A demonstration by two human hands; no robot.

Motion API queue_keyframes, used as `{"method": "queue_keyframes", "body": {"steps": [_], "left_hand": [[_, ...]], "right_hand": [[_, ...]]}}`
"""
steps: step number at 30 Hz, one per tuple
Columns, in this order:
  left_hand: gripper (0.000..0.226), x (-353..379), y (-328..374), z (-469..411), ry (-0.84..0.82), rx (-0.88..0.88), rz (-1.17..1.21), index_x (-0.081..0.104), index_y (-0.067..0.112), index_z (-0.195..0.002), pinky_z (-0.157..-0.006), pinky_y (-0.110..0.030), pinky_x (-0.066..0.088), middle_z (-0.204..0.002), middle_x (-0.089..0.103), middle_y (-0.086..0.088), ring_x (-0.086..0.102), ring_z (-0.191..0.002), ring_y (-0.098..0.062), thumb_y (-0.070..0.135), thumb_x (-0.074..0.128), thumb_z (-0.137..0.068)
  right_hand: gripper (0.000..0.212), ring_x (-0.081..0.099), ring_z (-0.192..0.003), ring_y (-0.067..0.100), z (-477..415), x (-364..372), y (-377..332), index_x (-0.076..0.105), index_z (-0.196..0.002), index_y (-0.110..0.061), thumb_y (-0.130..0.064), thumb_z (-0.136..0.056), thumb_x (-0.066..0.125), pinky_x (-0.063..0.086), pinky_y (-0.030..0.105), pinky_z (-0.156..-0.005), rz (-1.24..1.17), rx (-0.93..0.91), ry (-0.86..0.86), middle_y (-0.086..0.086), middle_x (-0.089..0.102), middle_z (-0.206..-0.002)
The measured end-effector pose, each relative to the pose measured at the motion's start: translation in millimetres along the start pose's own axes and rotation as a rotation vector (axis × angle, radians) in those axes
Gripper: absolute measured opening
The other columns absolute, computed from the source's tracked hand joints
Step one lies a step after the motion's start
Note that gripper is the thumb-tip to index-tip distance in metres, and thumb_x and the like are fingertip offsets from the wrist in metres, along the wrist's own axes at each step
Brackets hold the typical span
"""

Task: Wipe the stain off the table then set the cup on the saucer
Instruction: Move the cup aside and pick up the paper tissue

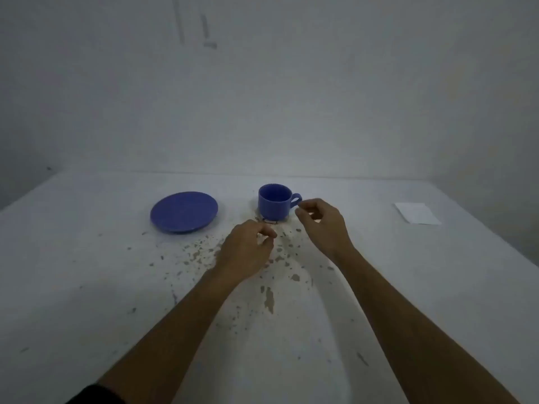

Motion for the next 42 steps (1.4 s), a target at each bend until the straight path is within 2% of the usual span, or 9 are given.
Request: {"method": "queue_keyframes", "body": {"steps": [2, 5, 8, 12, 18, 26, 33, 38, 42], "left_hand": [[0.019, 9, -5, -13, 0.01, 0.006, -0.091, 0.067, 0.027, -0.108, -0.091, -0.022, 0.043, -0.116, 0.065, 0.007, 0.058, -0.1, -0.009, 0.032, 0.057, -0.093], [0.018, 24, -12, -22, 0.087, 0.118, -0.213, 0.069, 0.027, -0.103, -0.088, -0.027, 0.044, -0.109, 0.067, 0.005, 0.056, -0.097, -0.013, 0.031, 0.055, -0.092], [0.018, 28, -17, -24, 0.167, 0.178, -0.245, 0.069, 0.026, -0.096, -0.079, -0.033, 0.046, -0.101, 0.067, 0.004, 0.056, -0.089, -0.017, 0.03, 0.053, -0.089], [0.019, 28, -18, -22, 0.227, 0.228, -0.205, 0.07, 0.023, -0.09, -0.068, -0.035, 0.049, -0.091, 0.069, 0.001, 0.057, -0.078, -0.018, 0.03, 0.052, -0.086], [0.022, 30, -21, -24, 0.198, 0.201, -0.189, 0.07, 0.024, -0.09, -0.072, -0.035, 0.049, -0.092, 0.069, 0.002, 0.058, -0.081, -0.018, 0.031, 0.05, -0.085], [0.036, 31, -20, -24, 0.155, 0.205, -0.203, 0.07, 0.024, -0.092, -0.072, -0.035, 0.05, -0.094, 0.069, 0.002, 0.058, -0.082, -0.018, 0.039, 0.039, -0.085], [0.035, 34, -21, -26, 0.128, 0.235, -0.213, 0.071, 0.024, -0.094, -0.072, -0.039, 0.05, -0.096, 0.067, 0.002, 0.057, -0.085, -0.019, 0.037, 0.039, -0.086], [0.035, 34, -21, -26, 0.13, 0.241, -0.215, 0.071, 0.021, -0.094, -0.072, -0.039, 0.051, -0.094, 0.068, 0.001, 0.058, -0.084, -0.019, 0.036, 0.04, -0.086], [0.036, 35, -21, -27, 0.129, 0.24, -0.231, 0.071, 0.02, -0.093, -0.072, -0.037, 0.05, -0.093, 0.068, 0.001, 0.058, -0.084, -0.02, 0.035, 0.04, -0.086]], "right_hand": [[0.03, 0.058, -0.104, 0.016, -19, 7, 3, 0.058, -0.115, -0.019, -0.032, -0.088, 0.063, 0.045, 0.018, -0.08, 0.04, -0.026, 0.039, -0.003, 0.062, -0.114], [0.062, 0.046, -0.123, 0.016, -46, 23, 11, 0.046, -0.13, -0.022, -0.049, -0.078, 0.069, 0.039, 0.034, -0.099, 0.132, -0.043, 0.062, -0.001, 0.05, -0.137], [0.083, 0.044, -0.125, 0.017, -66, 35, 10, 0.039, -0.136, -0.02, -0.058, -0.07, 0.071, 0.032, 0.04, -0.103, 0.234, -0.086, 0.093, -0.001, 0.044, -0.142], [0.095, 0.042, -0.129, 0.02, -82, 55, 14, 0.035, -0.139, -0.021, -0.07, -0.064, 0.068, 0.031, 0.044, -0.105, 0.283, -0.096, 0.054, -0.002, 0.043, -0.144], [0.098, 0.043, -0.128, 0.02, -86, 66, 12, 0.036, -0.139, -0.021, -0.074, -0.062, 0.066, 0.032, 0.044, -0.104, 0.374, -0.144, 0.027, -0.002, 0.047, -0.141], [0.098, 0.048, -0.123, 0.019, -84, 59, 14, 0.033, -0.14, -0.023, -0.068, -0.062, 0.071, 0.035, 0.045, -0.102, 0.246, -0.13, 0.069, -0.003, 0.054, -0.135], [0.098, 0.049, -0.118, 0.019, -105, -1, 35, 0.031, -0.139, -0.024, -0.067, -0.061, 0.071, 0.031, 0.044, -0.099, 0.265, -0.061, 0.191, -0.003, 0.057, -0.127], [0.093, 0.048, -0.121, 0.024, -126, -58, 66, 0.033, -0.139, -0.021, -0.058, -0.065, 0.074, 0.032, 0.045, -0.1, 0.33, 0.044, 0.296, 0.001, 0.056, -0.129], [0.093, 0.047, -0.124, 0.027, -140, -86, 91, 0.031, -0.139, -0.02, -0.052, -0.066, 0.078, 0.034, 0.047, -0.1, 0.36, 0.137, 0.312, 0.004, 0.054, -0.132]]}}
Point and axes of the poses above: each hand's wrist, its own z-axis away from the middle knuckle, its own x-axis out of the palm, y = z × x, the point moved 9 cm from there along -z, towards the middle knuckle
